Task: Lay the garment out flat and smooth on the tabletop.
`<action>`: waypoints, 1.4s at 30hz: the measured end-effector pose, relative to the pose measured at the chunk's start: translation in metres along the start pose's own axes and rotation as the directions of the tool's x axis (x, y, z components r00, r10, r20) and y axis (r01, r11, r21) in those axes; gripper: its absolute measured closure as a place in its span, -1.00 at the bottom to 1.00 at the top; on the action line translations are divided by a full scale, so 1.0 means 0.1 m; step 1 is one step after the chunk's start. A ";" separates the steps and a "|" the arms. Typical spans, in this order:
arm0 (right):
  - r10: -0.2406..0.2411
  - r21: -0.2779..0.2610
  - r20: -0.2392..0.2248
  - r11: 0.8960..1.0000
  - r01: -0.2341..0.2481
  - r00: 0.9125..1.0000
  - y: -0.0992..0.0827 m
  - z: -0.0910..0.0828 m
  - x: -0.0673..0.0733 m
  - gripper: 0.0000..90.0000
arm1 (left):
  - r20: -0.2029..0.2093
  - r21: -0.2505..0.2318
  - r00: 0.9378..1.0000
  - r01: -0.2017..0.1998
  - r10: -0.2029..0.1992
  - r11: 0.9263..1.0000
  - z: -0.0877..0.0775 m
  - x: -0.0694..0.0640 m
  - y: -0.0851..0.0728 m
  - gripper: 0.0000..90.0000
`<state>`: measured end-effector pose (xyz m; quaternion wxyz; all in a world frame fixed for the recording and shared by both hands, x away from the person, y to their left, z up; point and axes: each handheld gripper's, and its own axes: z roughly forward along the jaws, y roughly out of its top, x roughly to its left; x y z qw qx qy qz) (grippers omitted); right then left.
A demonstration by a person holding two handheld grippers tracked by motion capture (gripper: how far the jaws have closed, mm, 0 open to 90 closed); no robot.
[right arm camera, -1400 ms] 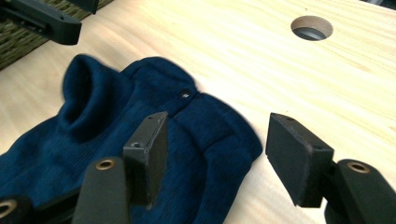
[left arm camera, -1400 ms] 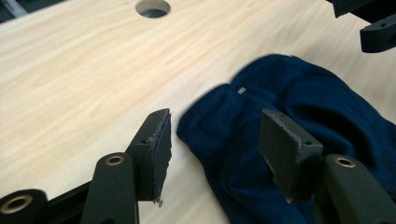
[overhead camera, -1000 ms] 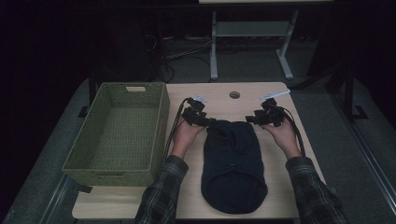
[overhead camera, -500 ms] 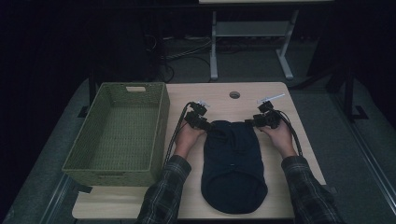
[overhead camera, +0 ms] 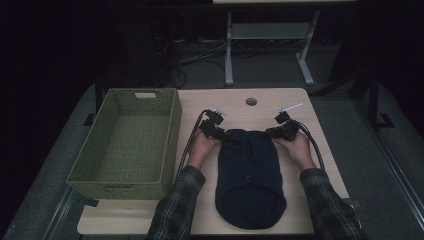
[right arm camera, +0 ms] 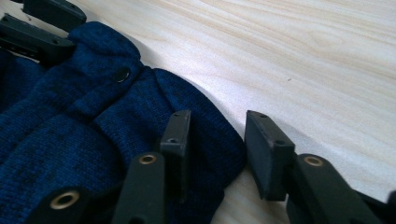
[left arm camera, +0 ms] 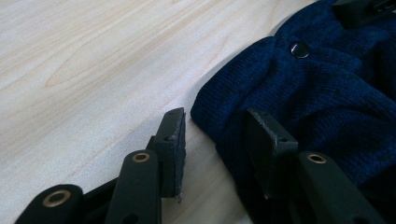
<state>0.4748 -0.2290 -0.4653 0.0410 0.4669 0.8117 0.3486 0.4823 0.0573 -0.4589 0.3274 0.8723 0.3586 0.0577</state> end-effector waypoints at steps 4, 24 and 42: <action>-0.014 0.012 -0.002 1.000 0.015 1.000 0.00 0.01 0.03 0.60 | 0.024 -0.001 1.000 0.001 -0.001 1.000 0.01 0.01 0.01 0.34; -0.079 -0.024 0.034 0.997 0.080 0.996 0.11 -0.14 0.15 0.86 | 0.047 -0.062 0.999 0.005 -0.002 0.998 -0.19 0.02 0.04 0.82; -0.150 -0.163 0.098 0.973 0.165 0.984 0.58 -0.67 0.36 0.87 | -0.053 -0.243 0.998 -0.047 0.035 0.969 -0.77 -0.06 0.33 0.82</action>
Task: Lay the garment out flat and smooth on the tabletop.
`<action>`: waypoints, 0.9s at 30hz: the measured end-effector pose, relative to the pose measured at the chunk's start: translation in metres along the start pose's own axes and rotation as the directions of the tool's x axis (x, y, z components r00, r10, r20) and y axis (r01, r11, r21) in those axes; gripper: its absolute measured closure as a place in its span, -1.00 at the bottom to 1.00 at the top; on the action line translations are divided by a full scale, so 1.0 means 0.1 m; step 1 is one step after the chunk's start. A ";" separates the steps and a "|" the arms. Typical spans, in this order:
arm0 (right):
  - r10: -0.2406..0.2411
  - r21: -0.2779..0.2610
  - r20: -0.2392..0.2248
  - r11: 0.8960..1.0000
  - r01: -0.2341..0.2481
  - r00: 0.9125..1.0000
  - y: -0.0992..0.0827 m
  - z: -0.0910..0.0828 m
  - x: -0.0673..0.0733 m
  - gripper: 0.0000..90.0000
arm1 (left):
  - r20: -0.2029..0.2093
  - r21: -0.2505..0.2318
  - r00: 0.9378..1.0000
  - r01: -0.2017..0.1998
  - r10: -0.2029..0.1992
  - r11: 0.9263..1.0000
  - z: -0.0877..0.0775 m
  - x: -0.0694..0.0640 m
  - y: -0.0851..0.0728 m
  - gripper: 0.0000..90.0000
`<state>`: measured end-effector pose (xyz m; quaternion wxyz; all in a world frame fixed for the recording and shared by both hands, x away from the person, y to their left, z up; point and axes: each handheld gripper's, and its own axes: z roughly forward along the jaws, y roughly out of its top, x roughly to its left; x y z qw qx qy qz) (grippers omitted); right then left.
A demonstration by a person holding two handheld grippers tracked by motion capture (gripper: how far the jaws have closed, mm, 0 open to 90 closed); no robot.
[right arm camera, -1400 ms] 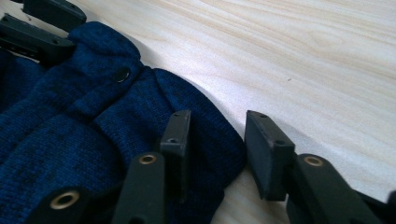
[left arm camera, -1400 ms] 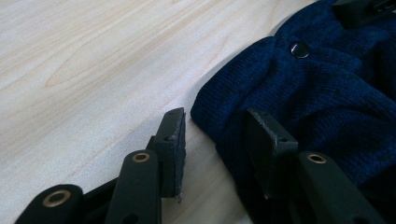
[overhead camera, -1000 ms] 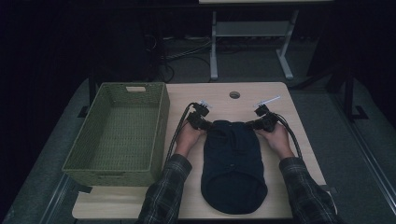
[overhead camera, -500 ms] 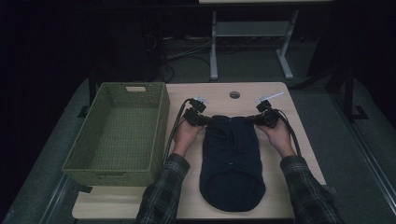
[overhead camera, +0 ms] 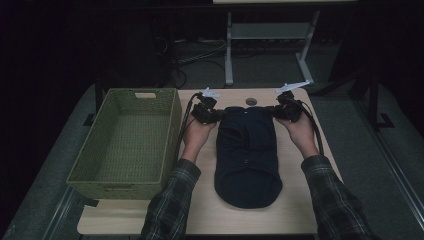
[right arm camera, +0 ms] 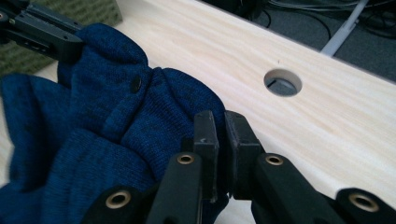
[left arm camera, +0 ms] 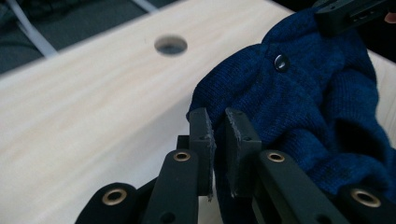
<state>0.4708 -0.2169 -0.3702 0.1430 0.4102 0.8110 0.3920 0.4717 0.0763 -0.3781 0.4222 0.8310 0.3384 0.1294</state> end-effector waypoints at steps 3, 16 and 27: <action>-0.008 -0.014 -0.004 1.000 0.008 1.000 0.03 -0.06 0.01 0.87 | -0.003 0.000 1.000 -0.017 0.017 1.000 -0.04 -0.04 0.01 0.82; -0.052 -0.082 -0.037 0.995 0.049 0.998 -0.27 -0.25 0.16 0.86 | 0.004 -0.043 0.997 -0.082 0.082 0.996 -0.20 -0.30 -0.16 0.80; -0.090 -0.124 -0.046 0.989 0.084 0.995 -0.55 -0.45 0.36 0.84 | -0.007 -0.068 0.990 -0.140 0.140 0.988 -0.38 -0.60 -0.34 0.80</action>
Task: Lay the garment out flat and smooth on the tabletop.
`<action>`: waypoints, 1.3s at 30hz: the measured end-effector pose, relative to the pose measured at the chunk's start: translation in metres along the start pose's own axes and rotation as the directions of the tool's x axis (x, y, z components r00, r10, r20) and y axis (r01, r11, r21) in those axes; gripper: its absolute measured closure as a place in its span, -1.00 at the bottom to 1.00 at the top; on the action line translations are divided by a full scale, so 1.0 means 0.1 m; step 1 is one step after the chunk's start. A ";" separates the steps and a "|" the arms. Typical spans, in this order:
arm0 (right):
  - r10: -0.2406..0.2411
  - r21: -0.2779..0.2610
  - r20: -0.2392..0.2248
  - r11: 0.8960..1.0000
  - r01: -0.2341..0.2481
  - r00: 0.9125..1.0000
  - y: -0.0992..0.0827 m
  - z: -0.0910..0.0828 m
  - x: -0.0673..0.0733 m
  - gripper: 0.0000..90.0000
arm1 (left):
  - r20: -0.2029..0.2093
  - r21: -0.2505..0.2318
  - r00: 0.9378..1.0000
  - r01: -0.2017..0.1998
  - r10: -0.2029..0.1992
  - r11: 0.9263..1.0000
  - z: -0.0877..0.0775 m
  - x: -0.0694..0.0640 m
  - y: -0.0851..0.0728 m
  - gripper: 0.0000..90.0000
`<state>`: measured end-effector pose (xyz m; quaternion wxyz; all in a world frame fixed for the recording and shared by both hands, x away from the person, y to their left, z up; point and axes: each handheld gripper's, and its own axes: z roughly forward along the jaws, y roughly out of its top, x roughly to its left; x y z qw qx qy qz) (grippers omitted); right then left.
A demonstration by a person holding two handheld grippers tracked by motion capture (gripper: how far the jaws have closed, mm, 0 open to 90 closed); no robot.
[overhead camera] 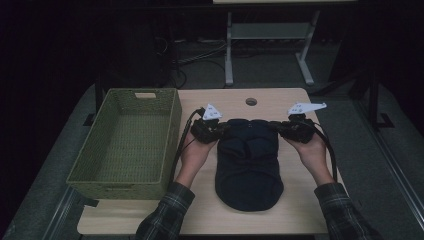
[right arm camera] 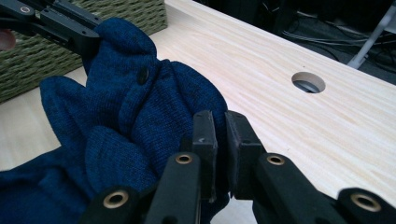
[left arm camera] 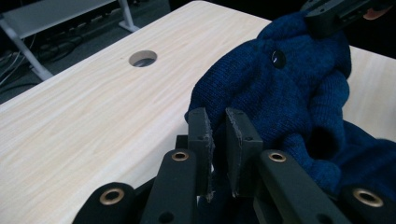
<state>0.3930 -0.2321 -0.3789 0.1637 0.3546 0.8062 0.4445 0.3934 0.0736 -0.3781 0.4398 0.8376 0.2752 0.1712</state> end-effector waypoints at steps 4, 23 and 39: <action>-0.001 -0.005 -0.014 1.000 0.001 1.000 -0.10 -0.07 0.08 0.84 | 0.012 0.001 1.000 -0.008 0.008 1.000 -0.05 -0.10 -0.07 0.79; 0.019 0.026 -0.091 1.000 -0.016 0.996 -0.47 -0.25 0.36 0.84 | 0.078 0.031 0.997 -0.032 0.030 0.999 -0.21 -0.41 -0.36 0.79; 0.023 0.053 -0.135 0.998 -0.016 0.991 -0.80 -0.38 0.61 0.83 | 0.132 0.076 0.991 -0.038 0.028 0.996 -0.28 -0.63 -0.60 0.78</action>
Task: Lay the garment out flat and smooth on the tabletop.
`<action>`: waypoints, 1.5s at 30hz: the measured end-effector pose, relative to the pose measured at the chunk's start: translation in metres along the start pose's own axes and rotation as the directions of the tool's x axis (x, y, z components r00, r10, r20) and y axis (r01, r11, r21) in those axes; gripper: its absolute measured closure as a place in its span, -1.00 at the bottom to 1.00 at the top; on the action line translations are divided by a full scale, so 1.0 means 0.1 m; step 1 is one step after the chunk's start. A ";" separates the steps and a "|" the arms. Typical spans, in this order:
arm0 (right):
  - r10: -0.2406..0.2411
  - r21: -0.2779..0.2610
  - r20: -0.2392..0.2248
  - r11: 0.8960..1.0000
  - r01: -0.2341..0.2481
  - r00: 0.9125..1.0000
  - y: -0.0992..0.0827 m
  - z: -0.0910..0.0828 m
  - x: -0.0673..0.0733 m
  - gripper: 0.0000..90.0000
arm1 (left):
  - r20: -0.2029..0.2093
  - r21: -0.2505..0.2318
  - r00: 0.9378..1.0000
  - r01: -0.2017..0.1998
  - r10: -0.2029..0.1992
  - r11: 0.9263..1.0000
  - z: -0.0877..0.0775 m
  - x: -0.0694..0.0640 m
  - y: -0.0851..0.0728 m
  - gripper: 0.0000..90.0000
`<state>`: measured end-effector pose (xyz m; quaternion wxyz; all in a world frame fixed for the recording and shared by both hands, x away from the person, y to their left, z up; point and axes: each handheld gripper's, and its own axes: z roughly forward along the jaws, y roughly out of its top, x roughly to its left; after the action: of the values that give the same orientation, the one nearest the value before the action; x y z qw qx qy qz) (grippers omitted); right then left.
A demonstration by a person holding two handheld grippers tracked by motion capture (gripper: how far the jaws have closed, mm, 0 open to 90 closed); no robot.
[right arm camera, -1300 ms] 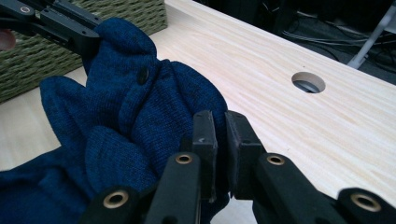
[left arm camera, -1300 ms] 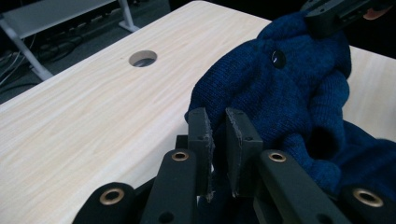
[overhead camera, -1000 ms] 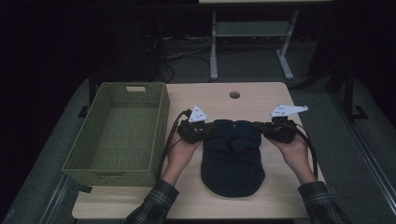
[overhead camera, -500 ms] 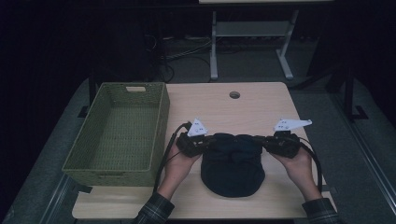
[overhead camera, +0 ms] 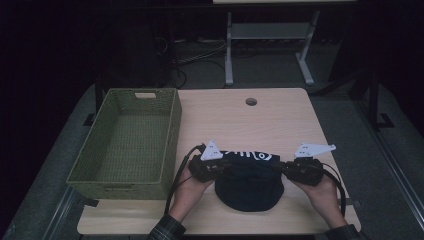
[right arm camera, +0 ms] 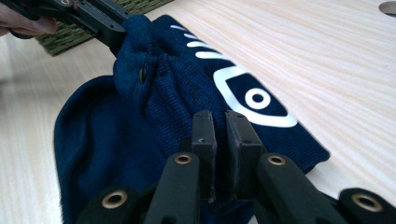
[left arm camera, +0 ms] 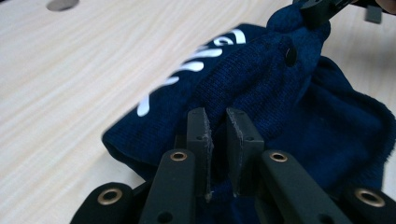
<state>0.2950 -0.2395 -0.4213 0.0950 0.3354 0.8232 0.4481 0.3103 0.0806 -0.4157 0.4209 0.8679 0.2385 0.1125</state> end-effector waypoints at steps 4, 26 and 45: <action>0.009 0.015 -0.011 1.000 -0.008 1.000 -0.10 -0.02 0.05 0.83 | 0.024 0.020 1.000 -0.005 0.005 1.000 0.00 -0.09 -0.08 0.77; 0.052 -0.035 -0.075 0.998 -0.055 0.996 -0.21 -0.25 0.15 0.39 | 0.059 -0.019 0.998 0.017 -0.016 1.000 -0.23 -0.25 -0.09 0.35; 0.025 -0.010 -0.006 1.000 -0.025 1.000 -0.11 -0.14 0.10 0.99 | 0.054 -0.039 0.998 0.016 -0.014 0.999 -0.10 -0.16 0.13 0.99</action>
<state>0.2753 -0.2469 -0.4207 0.0888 0.3439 0.8170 0.4543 0.2971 0.0724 -0.3992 0.4451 0.8603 0.2313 0.0905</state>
